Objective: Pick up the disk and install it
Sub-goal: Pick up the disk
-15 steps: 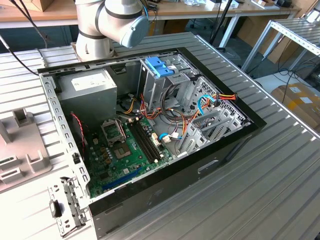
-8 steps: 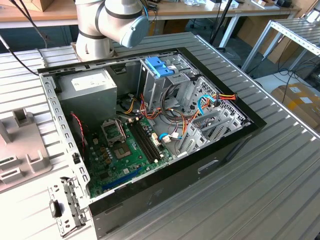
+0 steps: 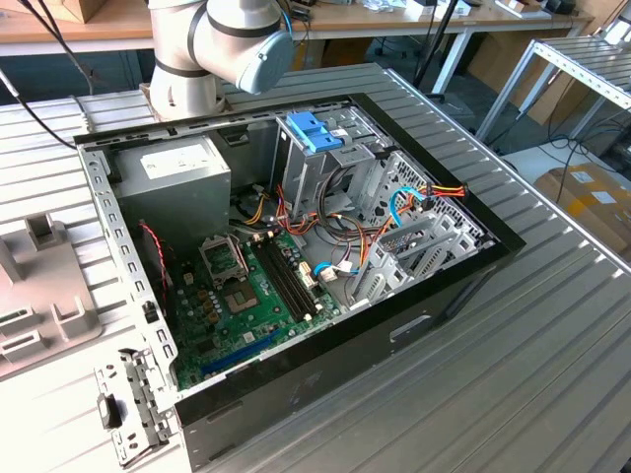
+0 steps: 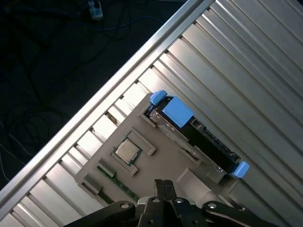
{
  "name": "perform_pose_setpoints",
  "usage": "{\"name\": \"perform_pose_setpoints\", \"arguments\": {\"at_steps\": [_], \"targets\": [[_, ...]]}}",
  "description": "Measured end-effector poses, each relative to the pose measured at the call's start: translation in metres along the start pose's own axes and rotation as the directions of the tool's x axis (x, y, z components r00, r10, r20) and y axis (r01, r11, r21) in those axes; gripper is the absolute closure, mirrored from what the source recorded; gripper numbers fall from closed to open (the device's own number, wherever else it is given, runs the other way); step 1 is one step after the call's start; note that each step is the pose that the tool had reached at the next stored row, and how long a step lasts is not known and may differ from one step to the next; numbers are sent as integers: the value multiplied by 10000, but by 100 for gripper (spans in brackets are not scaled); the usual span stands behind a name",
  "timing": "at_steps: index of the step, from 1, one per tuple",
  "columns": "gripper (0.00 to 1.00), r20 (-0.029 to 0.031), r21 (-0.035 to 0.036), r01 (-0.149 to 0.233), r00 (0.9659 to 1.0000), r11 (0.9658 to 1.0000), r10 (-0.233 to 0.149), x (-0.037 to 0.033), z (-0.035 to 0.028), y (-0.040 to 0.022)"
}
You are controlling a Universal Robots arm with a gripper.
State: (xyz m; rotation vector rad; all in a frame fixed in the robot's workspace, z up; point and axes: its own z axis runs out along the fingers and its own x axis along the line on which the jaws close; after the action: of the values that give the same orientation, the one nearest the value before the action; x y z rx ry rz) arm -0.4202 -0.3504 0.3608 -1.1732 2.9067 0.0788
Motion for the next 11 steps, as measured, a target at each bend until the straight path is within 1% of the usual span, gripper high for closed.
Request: {"name": "perform_pose_setpoints", "arguments": {"at_steps": [4, 8, 10, 11], "targets": [[89, -16, -9, 369, 9993, 9993, -369, 0, 0, 0], [89, -27, -16, 621, 9981, 9981, -621, 0, 0, 0], [89, -35, -21, 797, 9968, 9968, -797, 0, 0, 0], [89, -40, -25, 946, 9955, 9955, -946, 0, 0, 0]]}}
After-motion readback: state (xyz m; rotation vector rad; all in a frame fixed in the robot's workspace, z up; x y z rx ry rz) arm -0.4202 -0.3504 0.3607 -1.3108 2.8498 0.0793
